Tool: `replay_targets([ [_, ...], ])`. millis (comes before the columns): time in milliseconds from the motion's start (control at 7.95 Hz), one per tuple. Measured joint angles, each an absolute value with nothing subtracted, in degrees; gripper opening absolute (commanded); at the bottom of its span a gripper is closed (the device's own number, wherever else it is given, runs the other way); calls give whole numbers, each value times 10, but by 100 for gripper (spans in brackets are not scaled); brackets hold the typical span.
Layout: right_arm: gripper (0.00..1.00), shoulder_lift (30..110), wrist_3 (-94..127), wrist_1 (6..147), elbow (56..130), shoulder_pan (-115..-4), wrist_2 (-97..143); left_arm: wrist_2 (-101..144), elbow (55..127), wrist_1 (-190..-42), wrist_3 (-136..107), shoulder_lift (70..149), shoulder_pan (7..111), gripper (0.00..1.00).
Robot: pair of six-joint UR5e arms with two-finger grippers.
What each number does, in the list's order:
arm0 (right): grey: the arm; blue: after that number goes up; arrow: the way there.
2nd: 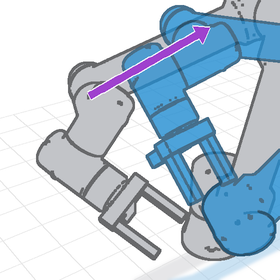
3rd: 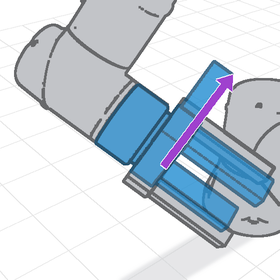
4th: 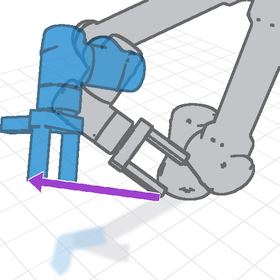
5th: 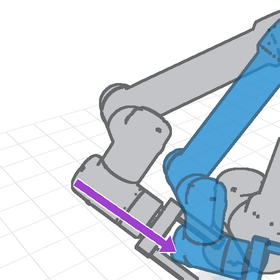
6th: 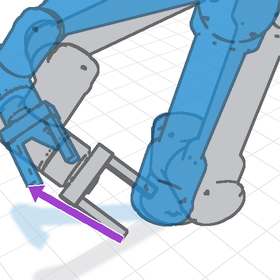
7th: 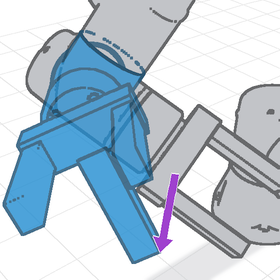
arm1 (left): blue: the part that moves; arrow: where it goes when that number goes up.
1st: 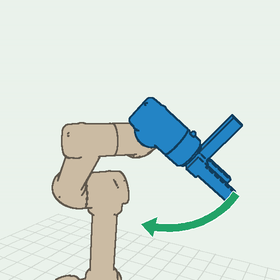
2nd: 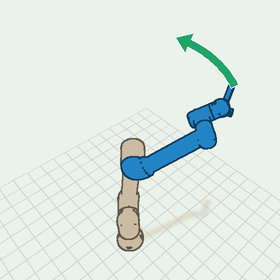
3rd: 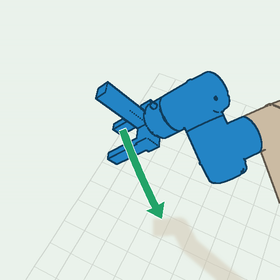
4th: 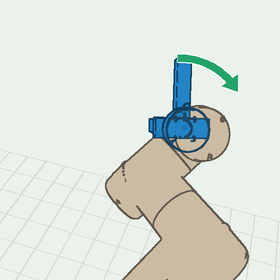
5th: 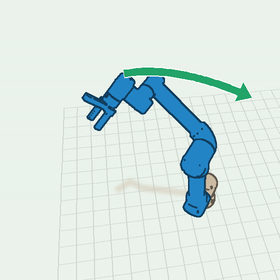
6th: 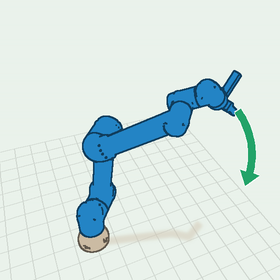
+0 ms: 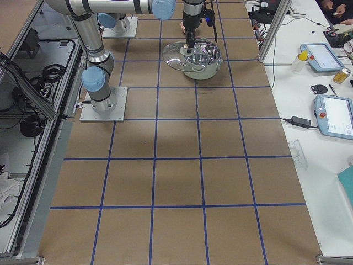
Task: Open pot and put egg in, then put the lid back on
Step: 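Lift the egg with the left gripper and carry it over the pot, then release the egg into the pot and raise the left gripper away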
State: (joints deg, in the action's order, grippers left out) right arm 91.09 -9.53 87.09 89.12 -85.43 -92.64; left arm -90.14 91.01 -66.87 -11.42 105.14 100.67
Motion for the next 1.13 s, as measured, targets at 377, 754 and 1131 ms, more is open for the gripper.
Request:
replay_targets([
  [377,0,911,-99,871,891,-854,-926,-881,902,-563,-226,1097,1105,0],
  [754,0,911,-106,871,891,-854,-942,-863,896,-504,-286,1142,1150,99],
  [1131,0,913,-135,870,890,-831,-959,-866,896,-502,-306,1134,1165,100],
])
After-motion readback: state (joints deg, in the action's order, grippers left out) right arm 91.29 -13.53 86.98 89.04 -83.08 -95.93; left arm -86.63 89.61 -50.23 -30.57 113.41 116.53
